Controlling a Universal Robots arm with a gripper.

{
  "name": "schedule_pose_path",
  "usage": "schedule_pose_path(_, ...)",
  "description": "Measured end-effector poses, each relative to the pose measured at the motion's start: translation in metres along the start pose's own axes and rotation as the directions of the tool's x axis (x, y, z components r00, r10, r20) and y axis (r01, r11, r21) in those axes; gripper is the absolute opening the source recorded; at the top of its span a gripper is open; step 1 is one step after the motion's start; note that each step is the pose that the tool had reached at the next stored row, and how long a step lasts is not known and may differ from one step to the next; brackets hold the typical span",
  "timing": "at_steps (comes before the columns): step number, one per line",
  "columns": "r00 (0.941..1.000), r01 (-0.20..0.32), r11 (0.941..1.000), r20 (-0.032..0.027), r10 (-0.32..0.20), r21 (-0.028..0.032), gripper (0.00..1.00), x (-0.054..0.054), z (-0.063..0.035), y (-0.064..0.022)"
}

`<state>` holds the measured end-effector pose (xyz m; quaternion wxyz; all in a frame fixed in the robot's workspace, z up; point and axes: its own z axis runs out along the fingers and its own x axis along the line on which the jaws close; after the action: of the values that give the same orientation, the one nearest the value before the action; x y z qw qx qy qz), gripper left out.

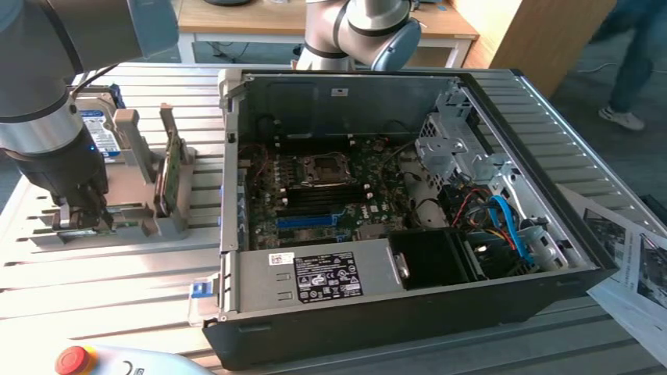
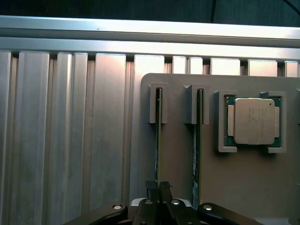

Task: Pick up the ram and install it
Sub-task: 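Pick up the ram and move it above insertion slot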

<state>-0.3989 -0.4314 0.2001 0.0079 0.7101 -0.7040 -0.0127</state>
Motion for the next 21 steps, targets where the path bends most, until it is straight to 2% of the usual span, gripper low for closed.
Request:
schedule_pose_path(13, 1.0000, 0.000, 1.0000, 0.0000, 0.000, 0.0000, 0.15, 0.0010, 0.0000, 0.0000)
schedule_pose_path(16, 1.0000, 0.000, 1.0000, -0.0001, 0.000, 0.0000, 0.12, 0.0010, 0.0000, 0.0000)
schedule_pose_path(21, 1.0000, 0.000, 1.0000, 0.0000, 0.000, 0.0000, 0.12, 0.0010, 0.0000, 0.0000)
